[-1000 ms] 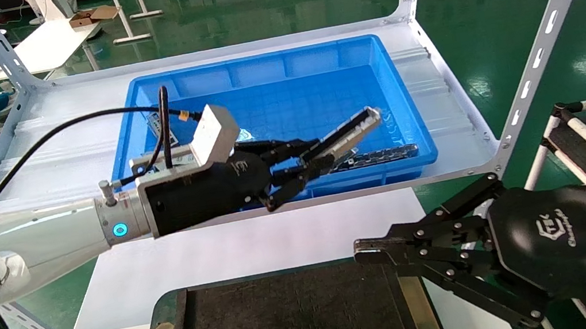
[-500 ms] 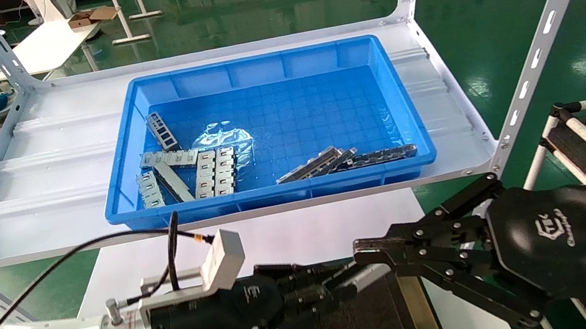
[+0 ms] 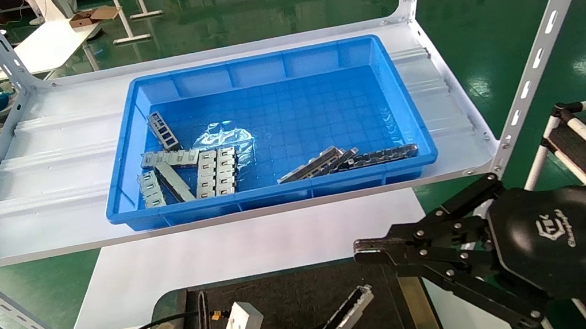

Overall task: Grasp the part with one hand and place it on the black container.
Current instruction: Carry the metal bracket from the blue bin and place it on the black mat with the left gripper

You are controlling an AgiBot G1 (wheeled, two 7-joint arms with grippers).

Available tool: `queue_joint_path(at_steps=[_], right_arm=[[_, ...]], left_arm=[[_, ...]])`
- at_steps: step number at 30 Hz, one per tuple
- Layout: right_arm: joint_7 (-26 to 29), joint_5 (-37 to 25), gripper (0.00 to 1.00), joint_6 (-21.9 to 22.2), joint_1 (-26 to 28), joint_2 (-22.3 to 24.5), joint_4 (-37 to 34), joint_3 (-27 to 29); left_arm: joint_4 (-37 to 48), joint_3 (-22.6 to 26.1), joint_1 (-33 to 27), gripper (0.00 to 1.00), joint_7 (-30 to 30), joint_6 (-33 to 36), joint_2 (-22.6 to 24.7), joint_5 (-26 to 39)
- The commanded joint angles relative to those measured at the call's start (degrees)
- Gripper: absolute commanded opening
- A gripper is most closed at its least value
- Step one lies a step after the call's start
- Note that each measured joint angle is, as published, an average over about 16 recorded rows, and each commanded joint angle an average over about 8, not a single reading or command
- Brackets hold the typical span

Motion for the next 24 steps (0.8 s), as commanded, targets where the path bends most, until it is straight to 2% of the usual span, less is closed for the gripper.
queue_joint_path(at_steps=[1, 7, 14, 18, 24], right_arm=[[0.0, 0.0, 0.0, 0.0, 0.0, 0.0, 0.0, 0.0], [0.0, 0.0, 0.0, 0.0, 0.0, 0.0, 0.0, 0.0], [0.0, 0.0, 0.0, 0.0, 0.0, 0.0, 0.0, 0.0], [0.0, 0.0, 0.0, 0.0, 0.0, 0.0, 0.0, 0.0], [0.0, 0.0, 0.0, 0.0, 0.0, 0.0, 0.0, 0.0]], left_arm=[[-1.5, -0.3, 2.0, 0.0, -0.9, -4.0, 0.4, 0.0], [-5.7, -1.2, 6.6, 0.0, -4.4, -18.6, 3.8, 0.5], [-10.2, -1.1, 10.4, 0.0, -8.4, -38.6, 9.3, 2.1], [-13.0, 1.2, 11.7, 0.0, -11.3, -47.9, 11.3, 2.3], [-16.7, 7.3, 12.1, 0.0, -15.5, -56.5, 11.6, 0.0]])
